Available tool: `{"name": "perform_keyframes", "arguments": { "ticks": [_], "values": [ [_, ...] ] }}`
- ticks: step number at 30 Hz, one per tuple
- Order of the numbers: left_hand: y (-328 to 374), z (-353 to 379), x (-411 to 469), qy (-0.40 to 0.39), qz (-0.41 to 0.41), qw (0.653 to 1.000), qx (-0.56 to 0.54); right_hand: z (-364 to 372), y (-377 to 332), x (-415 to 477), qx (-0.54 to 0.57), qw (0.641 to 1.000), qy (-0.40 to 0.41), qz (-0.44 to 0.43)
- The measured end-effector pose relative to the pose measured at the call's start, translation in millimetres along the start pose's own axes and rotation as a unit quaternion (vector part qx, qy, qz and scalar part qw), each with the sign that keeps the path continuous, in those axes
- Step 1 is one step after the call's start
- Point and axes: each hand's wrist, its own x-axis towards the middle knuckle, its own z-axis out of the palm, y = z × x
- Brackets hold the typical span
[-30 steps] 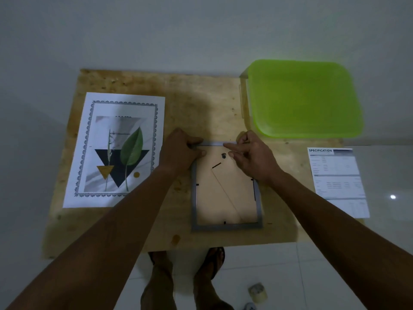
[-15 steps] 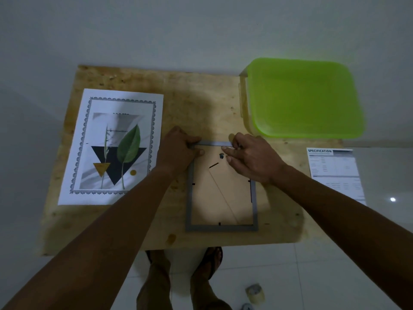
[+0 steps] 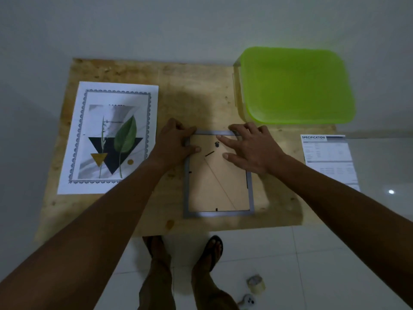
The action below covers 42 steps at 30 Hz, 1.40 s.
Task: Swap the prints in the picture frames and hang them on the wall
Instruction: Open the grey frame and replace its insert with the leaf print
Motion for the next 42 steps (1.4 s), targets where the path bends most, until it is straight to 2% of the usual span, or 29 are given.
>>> {"name": "perform_keyframes", "arguments": {
  "ticks": [5, 8, 11, 14, 16, 20, 23, 25, 30, 34, 42],
  "values": [
    [3, -1, 0, 0.002, -0.004, 1.0, 0.026, 1, 2, -1, -0.005, 1.0, -0.003, 0.008],
    [8, -2, -6, -0.003, 0.004, 0.994, 0.112, 7, -2, -15, 0.055, 0.998, -0.006, 0.023],
    [6, -2, -32, 0.0, 0.014, 0.987, 0.159, 9, -11, -37, 0.177, 0.978, 0.037, 0.107],
    [-6, 3, -70, -0.008, 0.026, 0.99, 0.14, 19, -29, -65, 0.196, 0.96, 0.073, 0.187],
    [-11, 9, -89, -0.005, 0.005, 0.994, 0.106, 29, -46, -81, 0.247, 0.928, 0.113, 0.254],
    [-3, 18, -98, 0.036, -0.042, 0.997, 0.061, 35, -72, -92, 0.337, 0.839, 0.177, 0.388],
    [0, 18, -95, 0.052, -0.054, 0.996, 0.052, 30, -73, -83, 0.382, 0.791, 0.169, 0.447],
    [3, 18, -93, 0.065, -0.069, 0.994, 0.046, 28, -70, -79, 0.404, 0.775, 0.146, 0.464],
    [12, 17, -86, 0.077, -0.105, 0.991, 0.029, 27, -67, -76, 0.416, 0.761, 0.141, 0.477],
    [17, 15, -80, 0.069, -0.141, 0.987, 0.034, 26, -70, -73, 0.4, 0.769, 0.135, 0.48],
    [32, 14, -94, 0.059, -0.137, 0.986, 0.078, 22, -85, -74, 0.374, 0.797, 0.158, 0.447]
  ]
}}
